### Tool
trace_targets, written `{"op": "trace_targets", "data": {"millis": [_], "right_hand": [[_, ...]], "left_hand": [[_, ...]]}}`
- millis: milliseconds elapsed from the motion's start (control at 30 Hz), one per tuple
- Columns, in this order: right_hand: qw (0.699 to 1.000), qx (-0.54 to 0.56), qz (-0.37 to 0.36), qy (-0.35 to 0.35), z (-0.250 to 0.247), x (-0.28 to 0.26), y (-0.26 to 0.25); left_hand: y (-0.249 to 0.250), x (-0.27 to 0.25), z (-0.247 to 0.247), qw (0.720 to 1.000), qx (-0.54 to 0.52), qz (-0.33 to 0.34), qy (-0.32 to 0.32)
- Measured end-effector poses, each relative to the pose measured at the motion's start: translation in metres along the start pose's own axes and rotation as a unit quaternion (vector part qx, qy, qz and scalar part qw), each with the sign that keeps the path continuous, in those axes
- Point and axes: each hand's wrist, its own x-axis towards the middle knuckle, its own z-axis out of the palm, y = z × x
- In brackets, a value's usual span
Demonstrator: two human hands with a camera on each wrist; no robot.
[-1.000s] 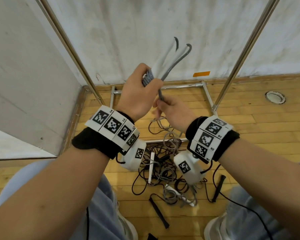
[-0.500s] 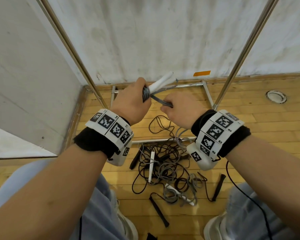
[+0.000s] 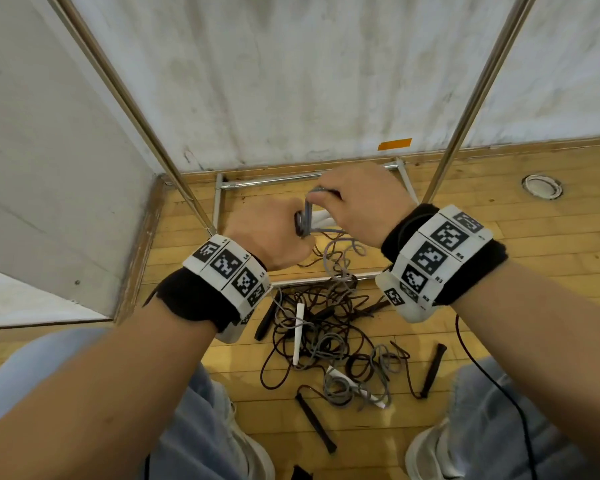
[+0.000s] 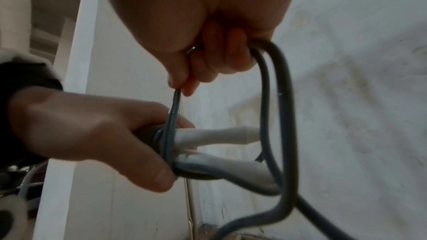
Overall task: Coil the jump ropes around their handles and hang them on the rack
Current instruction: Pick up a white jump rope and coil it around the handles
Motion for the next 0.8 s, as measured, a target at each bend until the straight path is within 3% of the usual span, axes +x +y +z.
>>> {"op": "trace_targets", "data": {"millis": [200,400,500,667,733,800], "right_hand": [[0.994,0.031,0.095,0.048,-0.009,0.003,0.015],[0.963,0.226,0.148,-0.006,-0.013,0.007,0.036],[0.933,0.317,0.159,-0.052,-0.013,0.005,0.042],[0.829,0.504,0.205,-0.130,0.007,0.002,0.032],[0.822,0.501,0.226,-0.150,0.015,0.002,0.020],[0.852,0.449,0.227,-0.145,0.023,0.000,0.009]], "left_hand": [[0.004,-0.004,-0.003,0.998,-0.053,0.035,-0.023],[0.000,-0.007,-0.021,0.989,-0.130,0.075,-0.014],[-0.001,-0.011,-0.028,0.969,-0.227,0.094,-0.003],[0.006,-0.014,-0.038,0.908,-0.412,0.072,0.029],[0.007,-0.012,-0.040,0.884,-0.463,0.042,0.050],[0.005,-0.010,-0.039,0.881,-0.468,0.015,0.068]]}}
